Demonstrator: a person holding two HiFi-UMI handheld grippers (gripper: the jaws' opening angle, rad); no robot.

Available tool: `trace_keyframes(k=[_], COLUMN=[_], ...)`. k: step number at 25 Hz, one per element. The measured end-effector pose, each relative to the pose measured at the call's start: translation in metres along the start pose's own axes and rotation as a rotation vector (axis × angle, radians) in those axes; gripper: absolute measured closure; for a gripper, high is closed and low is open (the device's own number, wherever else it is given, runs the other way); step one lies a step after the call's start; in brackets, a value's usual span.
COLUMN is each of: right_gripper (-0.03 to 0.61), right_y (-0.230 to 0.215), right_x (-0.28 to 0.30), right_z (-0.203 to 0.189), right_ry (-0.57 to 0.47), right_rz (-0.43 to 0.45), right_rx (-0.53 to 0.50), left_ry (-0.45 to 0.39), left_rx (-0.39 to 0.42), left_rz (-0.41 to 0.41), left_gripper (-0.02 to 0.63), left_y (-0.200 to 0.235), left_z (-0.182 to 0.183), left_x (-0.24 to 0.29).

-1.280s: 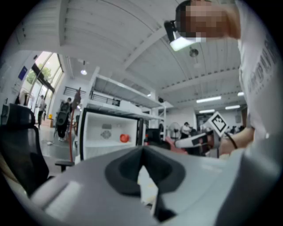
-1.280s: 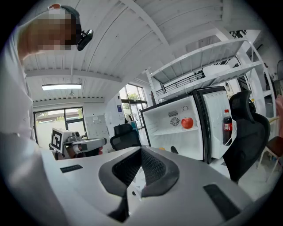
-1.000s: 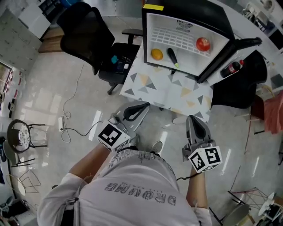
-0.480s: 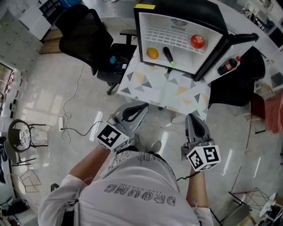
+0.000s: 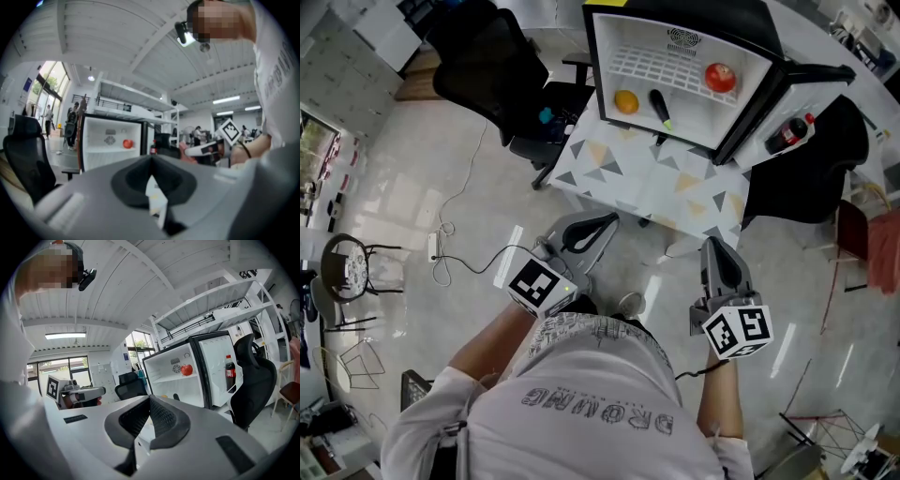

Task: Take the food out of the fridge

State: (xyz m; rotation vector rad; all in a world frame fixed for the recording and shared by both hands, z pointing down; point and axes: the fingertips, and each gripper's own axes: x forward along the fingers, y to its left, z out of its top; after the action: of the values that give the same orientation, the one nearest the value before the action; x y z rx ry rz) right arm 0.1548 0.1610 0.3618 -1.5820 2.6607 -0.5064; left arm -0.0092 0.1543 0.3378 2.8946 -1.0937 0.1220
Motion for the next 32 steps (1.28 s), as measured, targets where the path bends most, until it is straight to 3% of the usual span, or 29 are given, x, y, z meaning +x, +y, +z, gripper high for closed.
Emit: trace_keyframes(k=[16,32], right_gripper=[0.586,0.586], right_y=[-0.018,-0.035], right_x=[0.028,0.143], right_z=[-0.003,0.019], right_ry=[0.04,0.044], right_rz=[-0.027,-0.095], right_rx=[-0.001,0.005], left_ry=[0.011,0.015], left_rx=[-0.023,-0.039], left_rz=[0.005,-0.071], left_gripper=[0.607,0.607], left_y=[0.031,0.141], left_z=[-0.012,-0.011], left_x=[0.021,0.076])
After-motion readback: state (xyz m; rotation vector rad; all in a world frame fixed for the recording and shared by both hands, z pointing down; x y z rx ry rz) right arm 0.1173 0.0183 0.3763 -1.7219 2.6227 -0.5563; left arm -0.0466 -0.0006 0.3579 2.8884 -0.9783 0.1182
